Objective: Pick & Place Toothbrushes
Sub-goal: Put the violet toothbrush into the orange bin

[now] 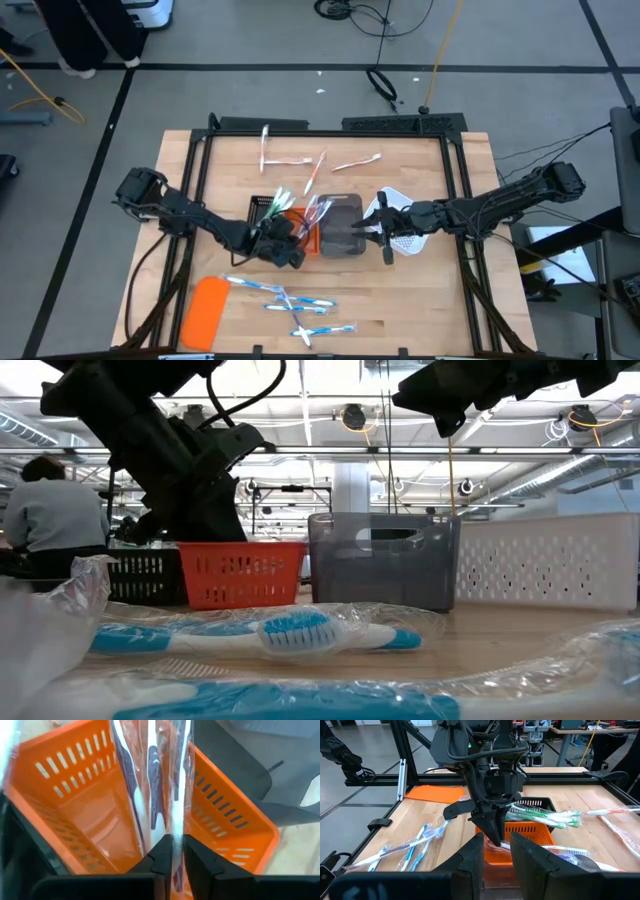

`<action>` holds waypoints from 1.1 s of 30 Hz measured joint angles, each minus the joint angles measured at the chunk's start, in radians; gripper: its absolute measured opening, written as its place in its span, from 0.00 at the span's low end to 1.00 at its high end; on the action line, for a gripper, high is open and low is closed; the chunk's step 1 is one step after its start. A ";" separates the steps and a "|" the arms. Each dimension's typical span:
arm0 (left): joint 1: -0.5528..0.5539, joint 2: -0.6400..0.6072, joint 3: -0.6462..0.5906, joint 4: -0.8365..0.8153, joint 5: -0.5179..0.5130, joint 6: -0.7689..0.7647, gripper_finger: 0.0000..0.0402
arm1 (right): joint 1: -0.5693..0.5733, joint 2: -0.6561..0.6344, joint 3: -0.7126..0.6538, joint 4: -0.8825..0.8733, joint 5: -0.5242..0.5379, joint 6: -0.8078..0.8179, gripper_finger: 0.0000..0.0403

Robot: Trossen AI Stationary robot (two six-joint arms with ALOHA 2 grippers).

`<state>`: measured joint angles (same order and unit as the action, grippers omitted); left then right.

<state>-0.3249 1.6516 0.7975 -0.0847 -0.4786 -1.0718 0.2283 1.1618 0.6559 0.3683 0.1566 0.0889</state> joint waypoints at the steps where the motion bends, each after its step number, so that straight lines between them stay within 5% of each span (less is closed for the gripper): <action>1: 0.003 0.000 0.000 0.001 0.007 0.000 0.15 | 0.000 0.000 0.000 0.000 0.000 0.000 0.21; 12: 0.013 -0.018 0.001 0.012 0.010 0.026 0.39 | 0.000 0.000 -0.001 -0.008 0.000 0.000 0.21; 20: 0.008 -0.118 0.001 0.008 0.016 0.154 0.43 | 0.000 0.000 -0.001 -0.020 0.000 0.003 0.21; 33: -0.133 -0.168 0.001 0.029 0.301 0.413 0.43 | 0.000 0.000 -0.039 0.024 0.001 0.004 0.21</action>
<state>-0.4577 1.4837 0.7982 -0.0561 -0.1779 -0.6583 0.2279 1.1618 0.6174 0.3927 0.1574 0.0925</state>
